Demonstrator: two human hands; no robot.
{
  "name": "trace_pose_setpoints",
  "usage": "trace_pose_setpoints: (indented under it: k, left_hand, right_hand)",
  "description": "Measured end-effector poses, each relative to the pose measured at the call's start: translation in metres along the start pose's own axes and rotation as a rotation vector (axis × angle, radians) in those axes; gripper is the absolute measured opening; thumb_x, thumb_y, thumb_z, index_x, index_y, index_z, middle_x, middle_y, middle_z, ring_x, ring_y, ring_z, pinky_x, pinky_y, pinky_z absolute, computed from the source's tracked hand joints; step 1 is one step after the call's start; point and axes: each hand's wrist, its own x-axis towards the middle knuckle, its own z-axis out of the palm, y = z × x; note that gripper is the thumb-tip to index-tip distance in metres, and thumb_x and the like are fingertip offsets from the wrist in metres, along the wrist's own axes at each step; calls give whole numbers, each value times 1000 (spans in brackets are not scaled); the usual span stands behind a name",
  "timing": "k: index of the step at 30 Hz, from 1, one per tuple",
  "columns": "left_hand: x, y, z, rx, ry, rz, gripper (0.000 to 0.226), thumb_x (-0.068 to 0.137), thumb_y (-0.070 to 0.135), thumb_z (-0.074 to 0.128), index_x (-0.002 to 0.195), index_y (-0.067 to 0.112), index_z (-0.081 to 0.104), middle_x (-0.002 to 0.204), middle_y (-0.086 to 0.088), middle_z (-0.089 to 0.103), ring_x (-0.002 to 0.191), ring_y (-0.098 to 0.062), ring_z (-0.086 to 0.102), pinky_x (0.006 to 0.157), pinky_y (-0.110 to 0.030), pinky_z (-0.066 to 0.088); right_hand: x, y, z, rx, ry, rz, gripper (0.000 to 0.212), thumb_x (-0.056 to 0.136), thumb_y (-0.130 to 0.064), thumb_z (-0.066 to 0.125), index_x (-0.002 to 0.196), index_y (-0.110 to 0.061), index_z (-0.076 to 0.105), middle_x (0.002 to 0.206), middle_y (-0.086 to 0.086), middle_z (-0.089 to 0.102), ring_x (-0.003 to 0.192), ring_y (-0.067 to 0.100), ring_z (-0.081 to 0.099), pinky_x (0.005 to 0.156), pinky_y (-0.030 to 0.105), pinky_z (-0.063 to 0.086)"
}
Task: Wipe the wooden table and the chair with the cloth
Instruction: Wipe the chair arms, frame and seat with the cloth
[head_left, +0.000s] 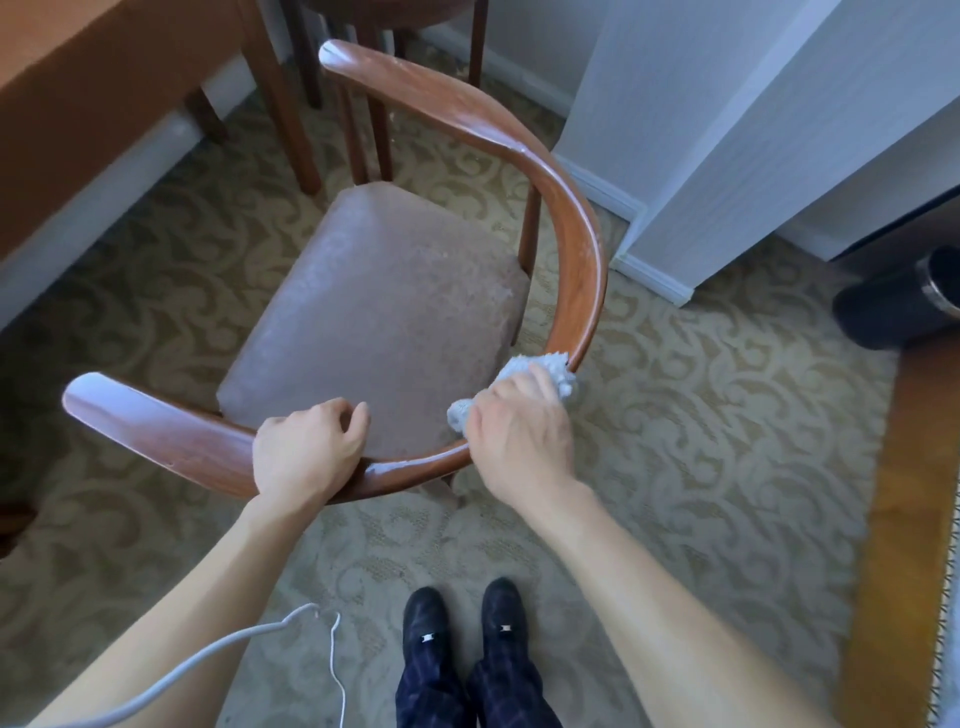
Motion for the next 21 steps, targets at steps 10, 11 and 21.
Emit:
trace_pose_setpoints:
  k: [10,11,21]
  left_hand:
    - [-17,80,5,-263,-80,125,37,102,44,31,77,23,46,71,3,62,78,-37,61,73,-44,53]
    - [-18,79,7,-201,-62,164,32,102,41,33,77,25,45,71,2,61,76,-38,62,72,-45,54]
    - [-16,75,10,-156,-168,133,27,99,41,33,87,23,50,82,0,67,82,-34,64,76,-41,54]
  right_hand:
    - [-16,1,1,99,100,-60,23,95,-18,51,74,-17,61,76,6,63,83,29,57,103,42,46]
    - [-8,15,-1,42,88,-61,19,93,-17,53,76,-16,61,78,6,64,87,29,58,107,42,43]
    - [15,39,-21,46,-1,28,19,90,-5,52,80,-20,59,89,1,62,104,22,56,127,35,12]
